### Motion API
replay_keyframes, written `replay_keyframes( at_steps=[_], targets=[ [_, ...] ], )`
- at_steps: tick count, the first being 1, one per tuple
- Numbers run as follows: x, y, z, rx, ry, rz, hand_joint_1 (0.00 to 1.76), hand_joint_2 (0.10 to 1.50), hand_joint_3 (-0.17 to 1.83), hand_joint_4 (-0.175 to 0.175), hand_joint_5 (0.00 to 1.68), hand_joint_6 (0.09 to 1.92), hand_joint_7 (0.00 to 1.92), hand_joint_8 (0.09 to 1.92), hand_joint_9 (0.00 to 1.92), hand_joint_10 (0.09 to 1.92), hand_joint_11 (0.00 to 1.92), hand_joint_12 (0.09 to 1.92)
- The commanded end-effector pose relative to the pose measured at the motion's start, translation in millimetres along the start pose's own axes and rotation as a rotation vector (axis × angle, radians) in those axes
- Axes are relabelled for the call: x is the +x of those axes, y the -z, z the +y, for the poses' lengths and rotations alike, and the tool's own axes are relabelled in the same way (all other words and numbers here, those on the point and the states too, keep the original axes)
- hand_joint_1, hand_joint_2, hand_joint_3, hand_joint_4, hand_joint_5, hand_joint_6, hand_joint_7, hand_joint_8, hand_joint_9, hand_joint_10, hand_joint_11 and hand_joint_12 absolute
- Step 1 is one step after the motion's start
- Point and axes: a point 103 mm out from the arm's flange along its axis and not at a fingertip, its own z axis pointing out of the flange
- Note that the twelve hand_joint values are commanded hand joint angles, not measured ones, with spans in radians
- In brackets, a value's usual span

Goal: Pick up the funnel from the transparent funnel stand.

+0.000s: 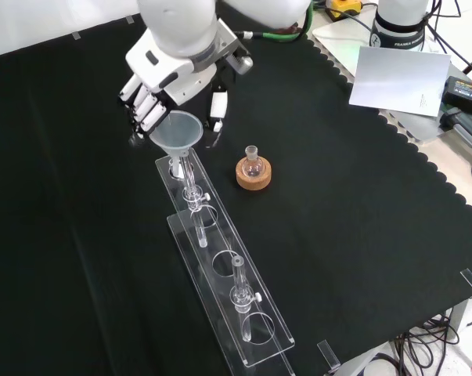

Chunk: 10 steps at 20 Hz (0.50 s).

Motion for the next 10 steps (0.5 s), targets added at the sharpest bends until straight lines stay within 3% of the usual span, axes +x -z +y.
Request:
replay_keyframes(
  at_steps=[1,5,10],
  targets=[
    [-0.8,21.9,-38.9,-0.009,-0.036,-0.028,0.72,0.79,0.32,-0.042,0.56,0.30,0.60,0.79,0.77,0.55,0.41,1.28],
    [-5.4,29.0,-80.3,-0.007,-0.080,-0.013,0.73,0.77,0.37,-0.042,0.50,0.48,0.60,0.79,0.78,0.54,0.43,1.29],
    [-2.4,20.8,-120.5,0.021,-0.116,-0.015,0.73,0.76,0.39,-0.042,0.47,0.56,0.60,0.80,0.79,0.55,0.44,1.28]
  ],
)
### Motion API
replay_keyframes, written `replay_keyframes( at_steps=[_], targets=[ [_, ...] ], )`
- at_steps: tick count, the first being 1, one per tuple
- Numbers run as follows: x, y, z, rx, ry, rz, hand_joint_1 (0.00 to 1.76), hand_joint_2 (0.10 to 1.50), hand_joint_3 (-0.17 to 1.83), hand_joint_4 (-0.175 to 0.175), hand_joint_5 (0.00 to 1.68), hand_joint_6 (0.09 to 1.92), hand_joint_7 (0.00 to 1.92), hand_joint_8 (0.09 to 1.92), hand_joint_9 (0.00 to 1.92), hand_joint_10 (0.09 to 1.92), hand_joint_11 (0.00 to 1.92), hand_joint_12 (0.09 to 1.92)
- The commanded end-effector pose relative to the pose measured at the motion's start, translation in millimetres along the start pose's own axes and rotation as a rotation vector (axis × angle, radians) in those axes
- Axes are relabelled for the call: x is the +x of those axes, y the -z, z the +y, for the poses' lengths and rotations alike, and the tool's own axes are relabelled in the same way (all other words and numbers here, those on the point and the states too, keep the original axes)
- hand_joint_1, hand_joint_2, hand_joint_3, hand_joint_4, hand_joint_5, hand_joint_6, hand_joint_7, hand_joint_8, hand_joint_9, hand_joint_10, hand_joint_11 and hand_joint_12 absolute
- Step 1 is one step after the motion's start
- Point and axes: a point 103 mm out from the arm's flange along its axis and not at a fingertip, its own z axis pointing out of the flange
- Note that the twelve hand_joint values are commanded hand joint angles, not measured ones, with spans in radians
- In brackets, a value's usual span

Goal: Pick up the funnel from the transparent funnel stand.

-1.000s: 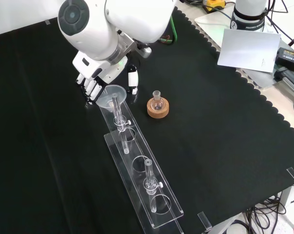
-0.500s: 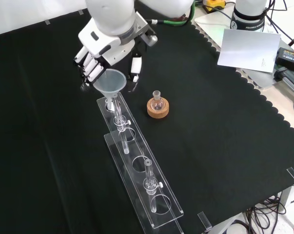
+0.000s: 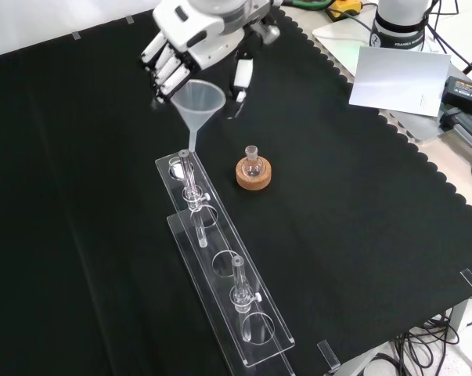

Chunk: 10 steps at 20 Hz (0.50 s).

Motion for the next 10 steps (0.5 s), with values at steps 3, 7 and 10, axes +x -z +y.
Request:
replay_keyframes(
  at_steps=[3,7,10],
  targets=[
    [3.9,-11.2,-69.0,0.048,-0.064,-0.002,0.73,0.76,0.39,-0.042,0.47,0.57,0.60,0.80,0.79,0.55,0.44,1.28],
    [4.4,-26.6,-96.2,0.074,-0.077,-0.026,0.72,0.76,0.39,-0.042,0.47,0.57,0.59,0.80,0.79,0.55,0.44,1.28],
    [2.6,-40.3,-107.2,0.099,-0.086,-0.046,0.72,0.75,0.39,-0.042,0.47,0.58,0.59,0.79,0.80,0.55,0.44,1.28]
  ],
)
